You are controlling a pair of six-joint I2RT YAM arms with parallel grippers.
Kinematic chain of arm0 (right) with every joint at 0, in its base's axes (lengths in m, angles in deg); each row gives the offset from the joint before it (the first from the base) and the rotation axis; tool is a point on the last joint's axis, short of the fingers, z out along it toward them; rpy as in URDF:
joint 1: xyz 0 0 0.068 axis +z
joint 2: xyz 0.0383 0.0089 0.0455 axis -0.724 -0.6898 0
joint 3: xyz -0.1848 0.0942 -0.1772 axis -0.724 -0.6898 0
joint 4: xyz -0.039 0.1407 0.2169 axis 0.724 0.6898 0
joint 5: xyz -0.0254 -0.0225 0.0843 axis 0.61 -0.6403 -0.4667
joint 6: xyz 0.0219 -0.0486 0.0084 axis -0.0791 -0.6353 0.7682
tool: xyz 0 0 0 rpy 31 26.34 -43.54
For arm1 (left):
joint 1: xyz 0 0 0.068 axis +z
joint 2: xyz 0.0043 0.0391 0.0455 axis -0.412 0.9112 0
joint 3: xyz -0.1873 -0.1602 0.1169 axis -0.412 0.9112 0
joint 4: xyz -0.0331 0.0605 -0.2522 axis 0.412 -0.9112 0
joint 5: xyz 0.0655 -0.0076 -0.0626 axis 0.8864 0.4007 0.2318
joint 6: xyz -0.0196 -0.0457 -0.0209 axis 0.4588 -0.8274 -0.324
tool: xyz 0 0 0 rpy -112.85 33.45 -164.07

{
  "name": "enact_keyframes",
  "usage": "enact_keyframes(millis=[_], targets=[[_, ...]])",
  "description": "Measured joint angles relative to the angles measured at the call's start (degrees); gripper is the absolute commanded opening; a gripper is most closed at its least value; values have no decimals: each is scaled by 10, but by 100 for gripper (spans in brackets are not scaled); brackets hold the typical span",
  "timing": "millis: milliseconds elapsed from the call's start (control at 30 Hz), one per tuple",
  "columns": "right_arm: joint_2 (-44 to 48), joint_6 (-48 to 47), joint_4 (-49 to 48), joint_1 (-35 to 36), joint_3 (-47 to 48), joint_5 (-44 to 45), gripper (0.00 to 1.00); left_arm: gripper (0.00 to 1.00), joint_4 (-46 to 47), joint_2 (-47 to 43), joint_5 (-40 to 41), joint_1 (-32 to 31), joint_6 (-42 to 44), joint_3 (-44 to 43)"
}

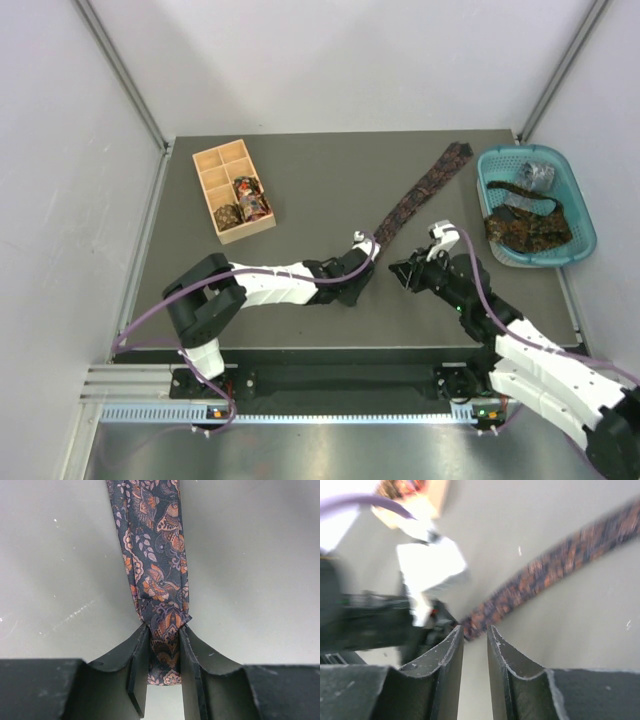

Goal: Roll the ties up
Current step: Roll the tie

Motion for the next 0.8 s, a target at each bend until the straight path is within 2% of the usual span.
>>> enact_keyframes(millis=[133, 267, 433, 533, 600, 667, 800], targets=[[113, -22, 28, 101, 0, 97, 29, 32, -3, 2, -3, 2, 0, -3], [158, -61, 35, 235, 3, 177, 30, 31, -4, 5, -4, 2, 0, -8], [149, -135, 33, 489, 16, 318, 33, 31, -5, 7, -5, 3, 2, -10], [92, -187, 23, 658, 47, 443, 37, 31, -5, 8, -7, 3, 2, -11], [35, -212, 19, 730, 75, 503, 38, 31, -6, 8, -9, 5, 2, -12], [-32, -221, 28, 766, 111, 546, 38, 30, -8, 10, -10, 5, 2, -14], [-185, -201, 77, 776, 176, 595, 39, 30, -16, 13, -12, 5, 2, -21]])
